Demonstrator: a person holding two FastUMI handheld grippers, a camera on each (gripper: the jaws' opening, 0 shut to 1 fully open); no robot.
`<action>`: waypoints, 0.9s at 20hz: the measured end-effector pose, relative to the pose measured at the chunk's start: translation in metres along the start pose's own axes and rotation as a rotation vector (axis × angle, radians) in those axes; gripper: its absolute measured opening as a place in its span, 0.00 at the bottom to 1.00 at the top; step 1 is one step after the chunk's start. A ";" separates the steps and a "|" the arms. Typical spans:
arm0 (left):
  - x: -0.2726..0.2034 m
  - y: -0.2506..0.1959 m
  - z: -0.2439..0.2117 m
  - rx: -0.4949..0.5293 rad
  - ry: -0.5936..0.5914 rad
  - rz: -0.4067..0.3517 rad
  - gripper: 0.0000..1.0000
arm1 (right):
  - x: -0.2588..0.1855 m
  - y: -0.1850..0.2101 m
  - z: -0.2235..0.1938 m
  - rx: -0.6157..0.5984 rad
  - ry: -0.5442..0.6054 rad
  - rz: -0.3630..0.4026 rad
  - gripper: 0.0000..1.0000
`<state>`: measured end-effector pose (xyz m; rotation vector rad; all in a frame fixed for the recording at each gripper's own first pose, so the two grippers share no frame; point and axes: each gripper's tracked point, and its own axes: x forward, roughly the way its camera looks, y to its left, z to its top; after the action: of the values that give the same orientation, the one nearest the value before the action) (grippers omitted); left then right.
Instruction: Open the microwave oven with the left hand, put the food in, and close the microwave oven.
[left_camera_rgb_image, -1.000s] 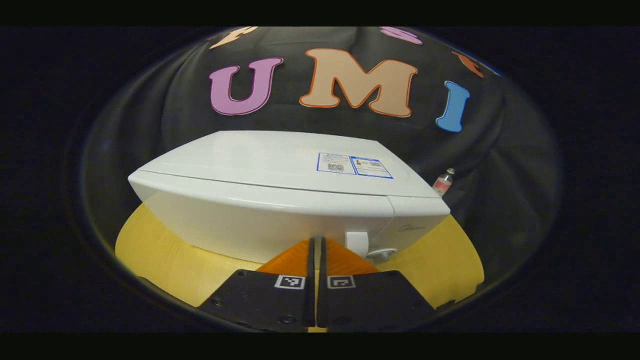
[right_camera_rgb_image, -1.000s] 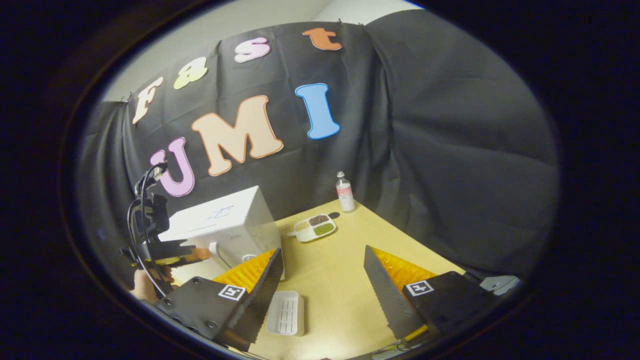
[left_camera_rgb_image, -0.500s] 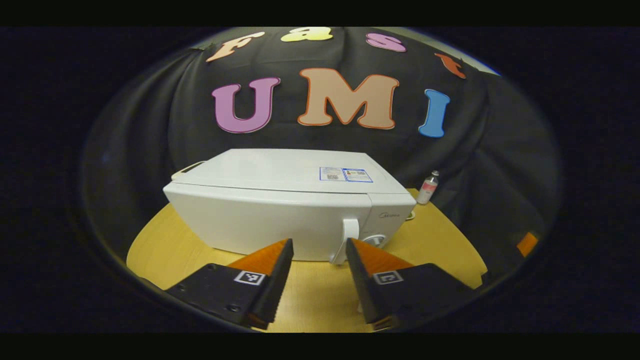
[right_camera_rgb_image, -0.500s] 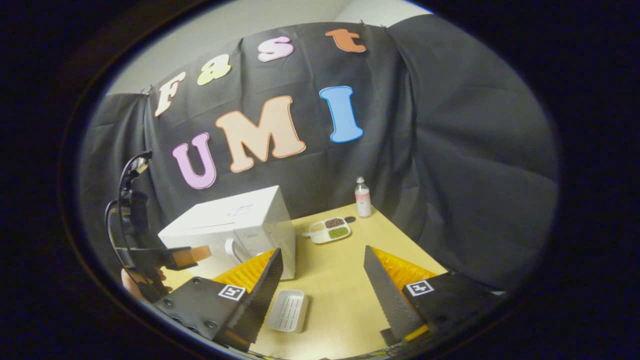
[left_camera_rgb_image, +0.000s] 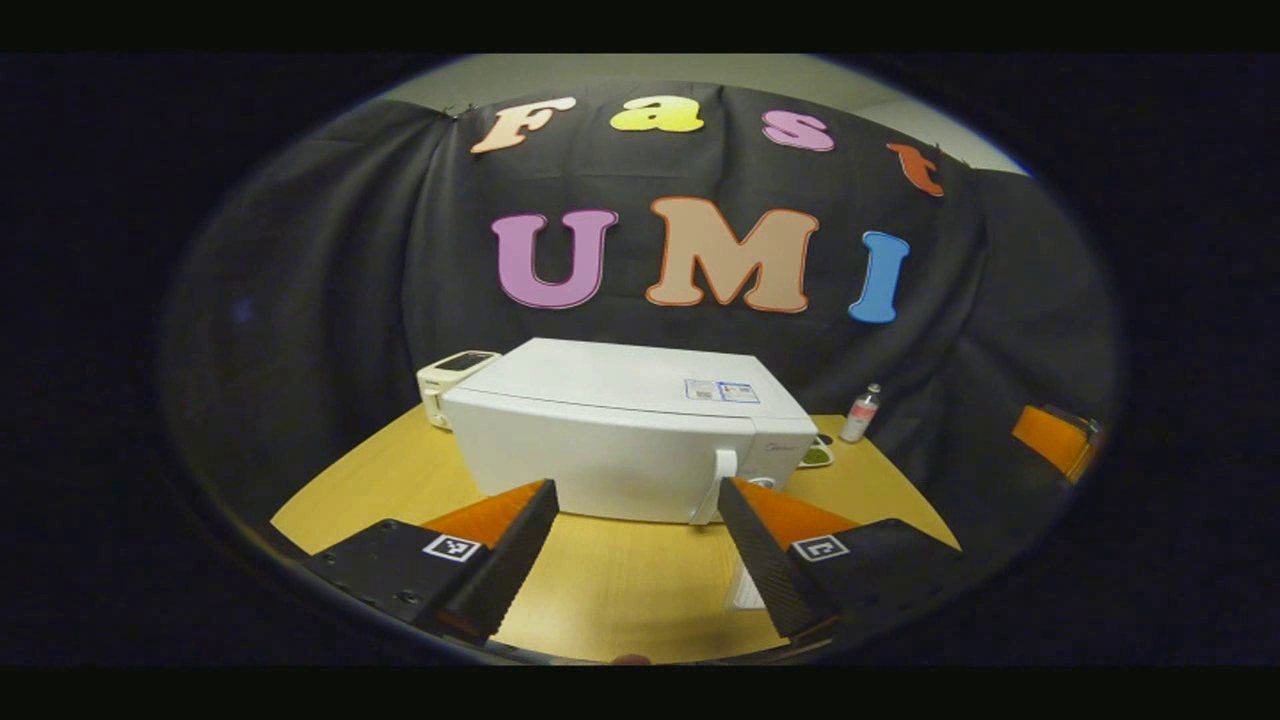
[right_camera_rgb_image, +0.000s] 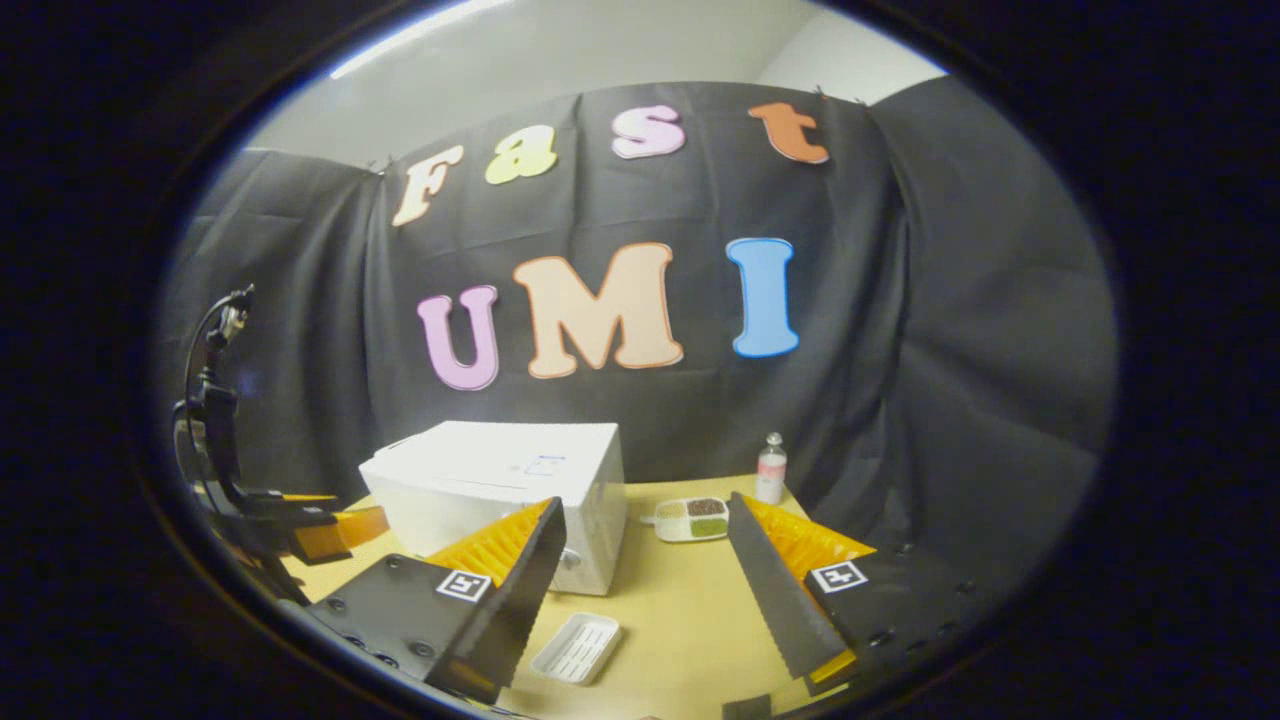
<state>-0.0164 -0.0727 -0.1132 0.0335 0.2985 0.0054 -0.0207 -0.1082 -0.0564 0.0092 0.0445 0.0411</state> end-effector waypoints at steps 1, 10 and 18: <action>-0.006 0.002 0.008 -0.002 -0.020 0.005 0.97 | -0.002 0.007 0.003 -0.003 -0.003 0.019 1.00; -0.040 0.023 0.041 0.022 -0.114 0.122 0.96 | -0.006 0.024 0.010 0.003 0.005 0.123 0.92; -0.042 0.012 0.037 0.040 -0.101 0.135 0.99 | -0.002 0.018 0.009 0.026 0.007 0.148 0.92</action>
<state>-0.0462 -0.0620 -0.0654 0.0934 0.1953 0.1317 -0.0231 -0.0902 -0.0475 0.0386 0.0511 0.1890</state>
